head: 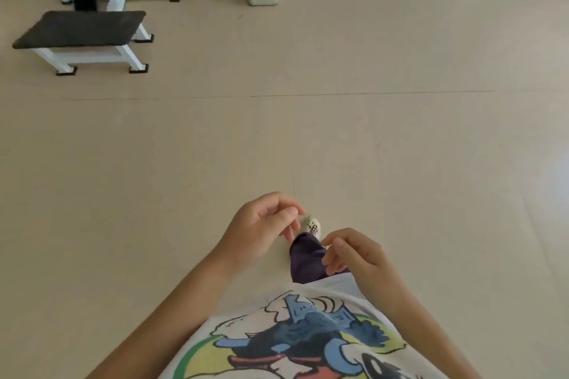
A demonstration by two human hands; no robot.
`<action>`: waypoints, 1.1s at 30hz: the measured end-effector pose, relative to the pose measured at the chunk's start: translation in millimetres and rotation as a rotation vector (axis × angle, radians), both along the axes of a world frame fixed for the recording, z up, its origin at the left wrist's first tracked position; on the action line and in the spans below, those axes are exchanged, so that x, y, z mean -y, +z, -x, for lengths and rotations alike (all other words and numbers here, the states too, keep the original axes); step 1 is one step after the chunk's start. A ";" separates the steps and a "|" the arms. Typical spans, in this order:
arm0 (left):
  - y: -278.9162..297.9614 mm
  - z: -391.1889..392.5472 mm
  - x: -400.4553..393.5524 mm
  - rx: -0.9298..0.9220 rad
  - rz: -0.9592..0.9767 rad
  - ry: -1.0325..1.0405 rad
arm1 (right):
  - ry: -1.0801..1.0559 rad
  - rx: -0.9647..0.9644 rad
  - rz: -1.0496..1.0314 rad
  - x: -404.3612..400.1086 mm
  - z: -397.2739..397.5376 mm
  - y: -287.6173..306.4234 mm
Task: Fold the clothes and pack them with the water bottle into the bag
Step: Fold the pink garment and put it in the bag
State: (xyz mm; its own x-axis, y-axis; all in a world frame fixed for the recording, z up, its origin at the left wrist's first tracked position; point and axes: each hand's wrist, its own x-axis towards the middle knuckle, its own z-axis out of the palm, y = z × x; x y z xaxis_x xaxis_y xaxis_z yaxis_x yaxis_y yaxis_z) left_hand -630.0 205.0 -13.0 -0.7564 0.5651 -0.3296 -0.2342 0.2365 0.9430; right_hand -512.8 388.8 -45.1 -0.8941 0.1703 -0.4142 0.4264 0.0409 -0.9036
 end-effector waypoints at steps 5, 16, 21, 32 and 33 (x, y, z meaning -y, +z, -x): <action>11.2 118.8 -54.5 -0.013 0.090 0.023 | 0.116 -0.080 0.028 -70.0 151.4 28.4; -29.1 374.3 -120.5 0.040 0.138 0.271 | 0.240 -0.196 0.026 -149.7 477.6 42.3; -37.1 526.1 -161.2 0.077 0.110 0.201 | 0.164 -0.095 -0.017 -189.7 606.7 31.1; -4.5 844.3 -352.1 0.048 -0.008 -0.102 | -0.122 0.033 -0.055 -351.1 823.1 9.1; -6.4 872.6 -373.7 0.030 -0.006 -0.109 | -0.123 0.036 -0.065 -369.9 846.7 4.1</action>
